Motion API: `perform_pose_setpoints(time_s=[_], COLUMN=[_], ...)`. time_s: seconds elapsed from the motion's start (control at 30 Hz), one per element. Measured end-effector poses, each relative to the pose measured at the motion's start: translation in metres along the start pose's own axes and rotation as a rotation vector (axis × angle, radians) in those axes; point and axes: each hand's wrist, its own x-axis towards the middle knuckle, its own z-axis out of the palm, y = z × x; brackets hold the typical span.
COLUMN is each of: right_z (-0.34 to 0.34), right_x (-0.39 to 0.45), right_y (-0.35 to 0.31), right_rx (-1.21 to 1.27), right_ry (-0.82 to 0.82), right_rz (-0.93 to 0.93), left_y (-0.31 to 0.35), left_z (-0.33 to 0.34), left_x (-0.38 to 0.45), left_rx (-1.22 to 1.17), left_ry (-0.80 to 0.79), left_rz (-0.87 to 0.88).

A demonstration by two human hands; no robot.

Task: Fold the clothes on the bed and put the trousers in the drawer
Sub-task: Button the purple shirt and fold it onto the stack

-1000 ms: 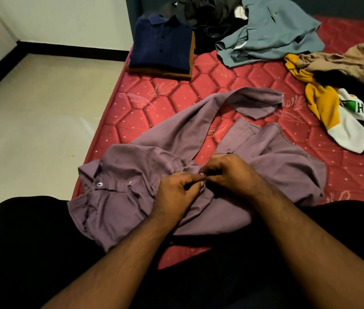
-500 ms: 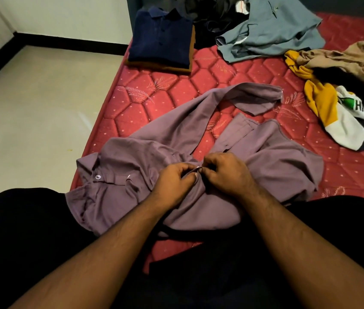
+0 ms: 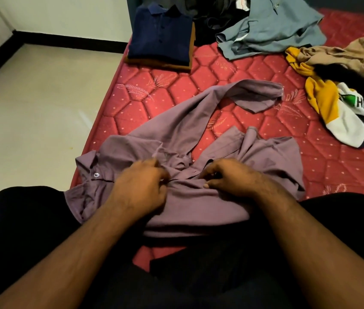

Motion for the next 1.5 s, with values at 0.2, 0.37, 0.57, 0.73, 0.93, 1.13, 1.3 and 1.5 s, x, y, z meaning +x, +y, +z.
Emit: perform_pose_setpoints(time_s=[0.2,0.37,0.57,0.73,0.93,1.13,1.3,1.5], right_z=[0.004,0.009,0.006,0.004,0.006,0.005,0.007,0.002], right_x=[0.003,0.002,0.005,0.007,0.012,0.012,0.014,0.015], right_y=[-0.003,-0.003,-0.006,-0.008,-0.003,-0.004,-0.006,-0.005], right_rx=[-0.068,-0.111,-0.101,0.067,0.179,0.153,0.089,0.048], right_ry=[0.130,0.236,0.486,0.606,0.588,0.559,0.496,0.448], right_rz=[-0.019,-0.090,-0.228,-0.366,-0.431,-0.462,-0.406,-0.325], left_y=[0.036,0.018,0.018,0.029,0.029,0.024,0.022,0.025], left_z=[0.027,0.049,0.048,0.037,0.035,0.039,0.044,0.050], left_x=[0.051,0.051,0.045,0.043,0.039,0.037,0.034,0.035], left_rx=[-0.485,-0.504,-0.876,-1.371,-1.427,-1.088,-0.772,-0.816], left_ry=[0.047,-0.002,0.191,0.133,0.134,0.162,0.255,0.276], left_rz=[-0.103,-0.165,-0.337,-0.394,-0.335,-0.128,0.007,-0.046])
